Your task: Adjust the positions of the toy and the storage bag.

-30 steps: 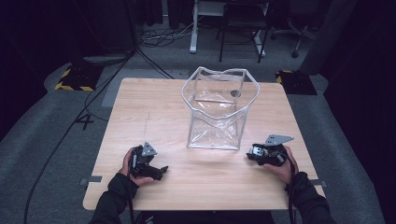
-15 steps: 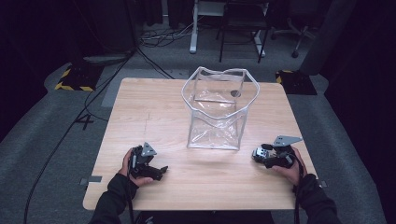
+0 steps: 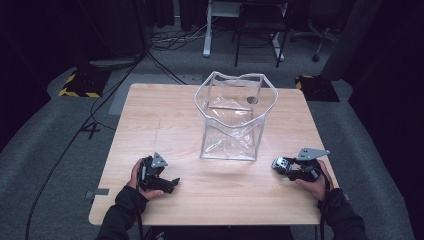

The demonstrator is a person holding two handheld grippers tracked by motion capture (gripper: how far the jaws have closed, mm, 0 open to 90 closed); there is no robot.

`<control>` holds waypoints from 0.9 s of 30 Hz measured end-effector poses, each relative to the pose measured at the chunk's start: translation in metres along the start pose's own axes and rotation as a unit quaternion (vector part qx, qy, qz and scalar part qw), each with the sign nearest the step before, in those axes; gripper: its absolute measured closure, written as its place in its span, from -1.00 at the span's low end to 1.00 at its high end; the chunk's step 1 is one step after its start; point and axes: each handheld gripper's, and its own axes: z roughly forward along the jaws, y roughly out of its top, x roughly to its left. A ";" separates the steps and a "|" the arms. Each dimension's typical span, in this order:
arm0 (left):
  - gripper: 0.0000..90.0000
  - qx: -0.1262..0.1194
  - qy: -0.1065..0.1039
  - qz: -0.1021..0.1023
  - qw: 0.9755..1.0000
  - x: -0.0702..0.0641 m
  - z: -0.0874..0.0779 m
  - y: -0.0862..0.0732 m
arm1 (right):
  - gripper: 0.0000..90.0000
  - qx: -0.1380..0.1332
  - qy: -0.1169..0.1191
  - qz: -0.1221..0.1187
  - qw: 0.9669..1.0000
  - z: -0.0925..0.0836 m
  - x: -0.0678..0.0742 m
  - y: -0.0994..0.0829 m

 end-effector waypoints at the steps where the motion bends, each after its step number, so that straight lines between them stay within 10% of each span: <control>1: -0.98 0.000 0.000 0.000 1.000 0.000 0.000 0.000 | 0.06 -0.003 -0.004 0.005 1.000 0.001 -0.001 0.001; 9: -0.98 0.001 0.000 0.001 1.000 0.000 0.000 0.000 | 0.07 0.004 -0.066 0.050 0.997 0.012 -0.016 0.012; 18: -0.98 0.000 -0.001 0.000 1.000 0.000 0.000 0.000 | 0.07 0.012 -0.137 0.100 0.985 0.017 -0.041 0.018; 27: -0.98 -0.001 0.001 -0.001 1.000 0.000 0.000 0.000 | -0.22 0.011 -0.148 0.125 0.981 0.023 -0.047 0.017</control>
